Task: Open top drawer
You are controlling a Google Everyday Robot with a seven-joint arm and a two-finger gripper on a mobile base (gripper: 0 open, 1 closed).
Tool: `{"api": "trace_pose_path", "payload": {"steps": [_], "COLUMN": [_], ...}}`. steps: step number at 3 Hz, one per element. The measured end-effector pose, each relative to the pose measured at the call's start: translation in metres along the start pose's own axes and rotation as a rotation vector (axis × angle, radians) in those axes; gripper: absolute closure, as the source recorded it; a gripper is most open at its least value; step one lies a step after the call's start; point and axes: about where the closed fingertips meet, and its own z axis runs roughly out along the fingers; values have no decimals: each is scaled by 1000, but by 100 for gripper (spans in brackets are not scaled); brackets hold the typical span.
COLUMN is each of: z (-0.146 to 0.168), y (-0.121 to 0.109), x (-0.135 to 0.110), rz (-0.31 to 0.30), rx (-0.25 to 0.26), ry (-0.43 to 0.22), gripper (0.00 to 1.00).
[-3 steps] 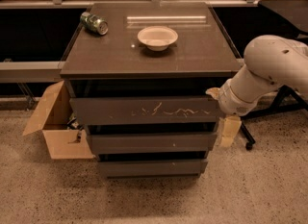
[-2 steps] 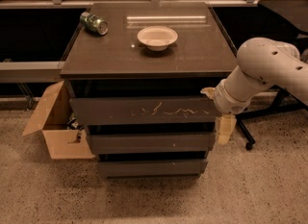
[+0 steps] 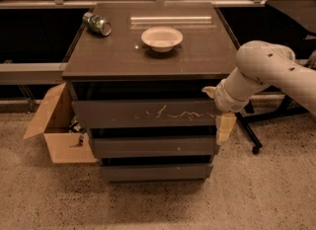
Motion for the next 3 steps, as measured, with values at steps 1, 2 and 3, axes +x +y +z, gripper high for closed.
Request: {"api": "trace_pose_path", "payload": {"steps": [1, 2, 3], "z": [15, 32, 44], "y": [-11, -21, -29], "x": [1, 0, -1], "rz": [2, 1, -1], "rx": [-4, -11, -22], "ry": [-17, -36, -50], "gripper": [0, 0, 0]}}
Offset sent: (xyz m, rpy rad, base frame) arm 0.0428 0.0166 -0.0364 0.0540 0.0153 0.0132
